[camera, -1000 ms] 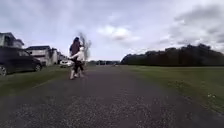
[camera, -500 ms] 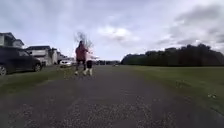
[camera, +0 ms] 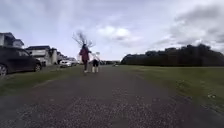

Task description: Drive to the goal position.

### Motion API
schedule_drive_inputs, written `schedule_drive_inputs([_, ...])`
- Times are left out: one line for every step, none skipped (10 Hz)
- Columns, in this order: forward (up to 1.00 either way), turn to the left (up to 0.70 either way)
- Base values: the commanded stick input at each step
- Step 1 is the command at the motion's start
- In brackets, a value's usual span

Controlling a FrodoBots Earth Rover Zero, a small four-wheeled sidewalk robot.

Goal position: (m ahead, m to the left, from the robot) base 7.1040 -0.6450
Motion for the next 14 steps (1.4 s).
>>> schedule_drive_inputs([0.07, 0.00])
schedule_drive_inputs([0.07, 0.00])
schedule_drive_inputs([0.08, 0.00])
schedule_drive_inputs([0.08, 0.00])
schedule_drive_inputs([0.07, 0.00])
schedule_drive_inputs([0.07, 0.00])
schedule_drive_inputs([0.08, 0.00])
schedule_drive_inputs([0.08, 0.00])
schedule_drive_inputs([0.07, 0.00])
schedule_drive_inputs([0.08, 0.00])
schedule_drive_inputs([0.08, 0.00])
schedule_drive_inputs([0.08, 0.00])
schedule_drive_inputs([0.08, 0.00])
schedule_drive_inputs([0.08, 0.00])
